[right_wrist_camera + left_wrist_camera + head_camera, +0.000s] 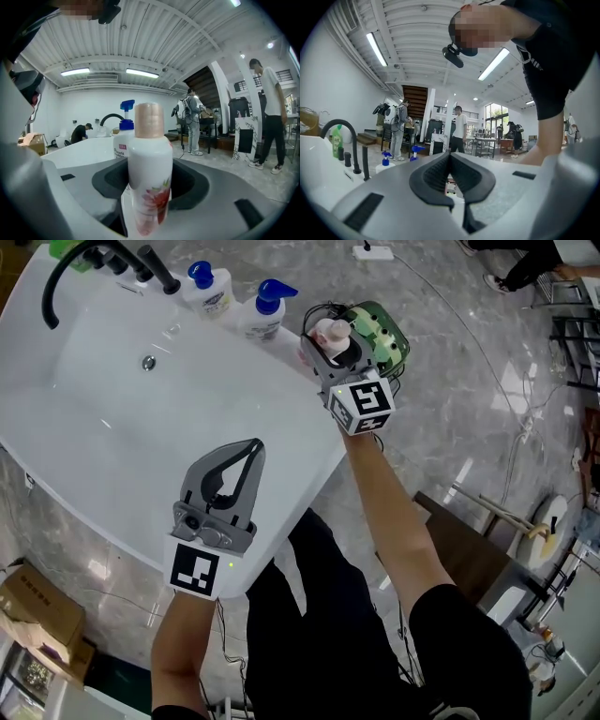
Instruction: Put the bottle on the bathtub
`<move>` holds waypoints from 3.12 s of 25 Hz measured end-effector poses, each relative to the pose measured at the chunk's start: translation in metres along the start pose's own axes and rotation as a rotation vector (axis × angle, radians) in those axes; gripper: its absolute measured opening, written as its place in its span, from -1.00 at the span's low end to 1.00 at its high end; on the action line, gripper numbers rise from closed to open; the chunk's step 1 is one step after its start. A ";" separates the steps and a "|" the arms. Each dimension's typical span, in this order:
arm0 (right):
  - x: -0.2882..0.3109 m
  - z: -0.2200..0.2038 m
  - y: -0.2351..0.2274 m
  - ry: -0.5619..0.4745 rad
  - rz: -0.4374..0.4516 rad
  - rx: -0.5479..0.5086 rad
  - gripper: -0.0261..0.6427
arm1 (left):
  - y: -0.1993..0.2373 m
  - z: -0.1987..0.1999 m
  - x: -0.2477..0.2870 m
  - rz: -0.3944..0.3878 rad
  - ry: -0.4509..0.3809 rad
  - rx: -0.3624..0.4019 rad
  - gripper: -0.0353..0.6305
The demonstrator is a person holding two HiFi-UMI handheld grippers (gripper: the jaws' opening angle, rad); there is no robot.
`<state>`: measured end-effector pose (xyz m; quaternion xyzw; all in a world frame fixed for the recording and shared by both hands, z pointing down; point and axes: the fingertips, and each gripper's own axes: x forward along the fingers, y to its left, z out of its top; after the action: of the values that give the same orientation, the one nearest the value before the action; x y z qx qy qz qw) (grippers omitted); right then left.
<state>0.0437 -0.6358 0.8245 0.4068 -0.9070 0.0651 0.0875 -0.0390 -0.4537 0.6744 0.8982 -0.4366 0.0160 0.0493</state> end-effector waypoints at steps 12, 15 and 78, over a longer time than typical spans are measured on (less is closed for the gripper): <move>-0.042 0.004 0.014 0.030 -0.006 0.030 0.12 | -0.014 0.033 -0.025 -0.023 -0.009 0.018 -0.87; -0.073 0.019 0.022 0.040 -0.036 0.026 0.12 | -0.019 0.053 -0.039 -0.028 -0.018 0.018 -0.87; -0.536 0.417 0.220 -0.227 -0.350 -0.016 -0.90 | -0.175 0.356 -0.237 0.155 -0.065 0.130 -0.87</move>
<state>0.1852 -0.1797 0.2939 0.5623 -0.8269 -0.0044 -0.0019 -0.0529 -0.1976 0.2902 0.8631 -0.5041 0.0187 -0.0248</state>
